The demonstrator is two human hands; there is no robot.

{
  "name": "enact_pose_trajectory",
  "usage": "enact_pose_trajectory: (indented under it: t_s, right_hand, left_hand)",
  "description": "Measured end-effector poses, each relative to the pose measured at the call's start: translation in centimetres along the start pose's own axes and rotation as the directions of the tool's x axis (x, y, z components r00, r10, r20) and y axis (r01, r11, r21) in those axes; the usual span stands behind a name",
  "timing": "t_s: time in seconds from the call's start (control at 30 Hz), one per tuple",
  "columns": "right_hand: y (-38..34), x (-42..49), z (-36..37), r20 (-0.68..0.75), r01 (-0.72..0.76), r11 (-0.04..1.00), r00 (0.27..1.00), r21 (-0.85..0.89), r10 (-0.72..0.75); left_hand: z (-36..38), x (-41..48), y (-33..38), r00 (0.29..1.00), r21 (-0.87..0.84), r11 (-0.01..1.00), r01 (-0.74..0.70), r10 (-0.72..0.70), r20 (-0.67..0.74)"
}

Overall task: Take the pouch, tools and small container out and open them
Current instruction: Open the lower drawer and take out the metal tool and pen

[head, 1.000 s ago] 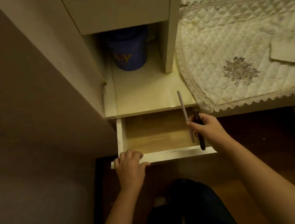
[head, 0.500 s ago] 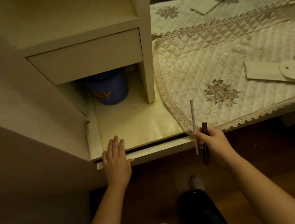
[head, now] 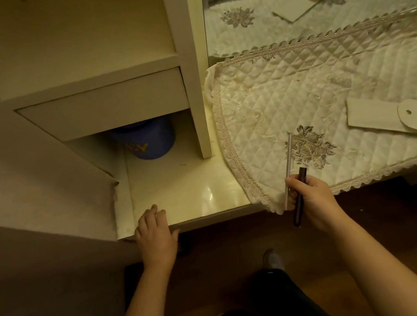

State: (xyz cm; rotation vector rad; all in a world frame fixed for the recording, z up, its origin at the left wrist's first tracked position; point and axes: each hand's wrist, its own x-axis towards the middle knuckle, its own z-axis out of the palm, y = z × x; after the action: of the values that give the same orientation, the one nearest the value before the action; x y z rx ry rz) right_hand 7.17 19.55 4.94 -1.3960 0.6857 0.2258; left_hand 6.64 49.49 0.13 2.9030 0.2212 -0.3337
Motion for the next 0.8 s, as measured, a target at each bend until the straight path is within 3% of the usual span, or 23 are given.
enact_pose_trajectory:
  t_s: [0.17,0.37,0.53,0.8]
  right_hand:
    - [-2.5,2.5,-3.6,-0.056,-0.019,0.983,0.998,-0.181,0.009]
    - [-5.0,8.1,-5.7,-0.039,-0.008,0.94,0.999,-0.342,-0.006]
    - [-5.7,10.5,-5.7,0.053,0.012,0.908,0.999,-0.419,0.01]
    - [-7.7,12.7,-10.1,0.038,0.086,0.889,0.996,-0.45,-0.077]
  left_hand:
    - [-1.4,-2.0,4.5,0.999,-0.197,0.98,-0.012,0.005,-0.038]
    - [-1.8,-1.7,13.8,0.972,-0.344,0.912,-0.222,0.233,-0.01]
    - [-1.0,1.1,18.7,0.953,-0.28,0.922,-0.267,0.296,0.067]
    - [1.5,2.6,20.3,0.944,-0.123,0.957,-0.264,0.282,0.171]
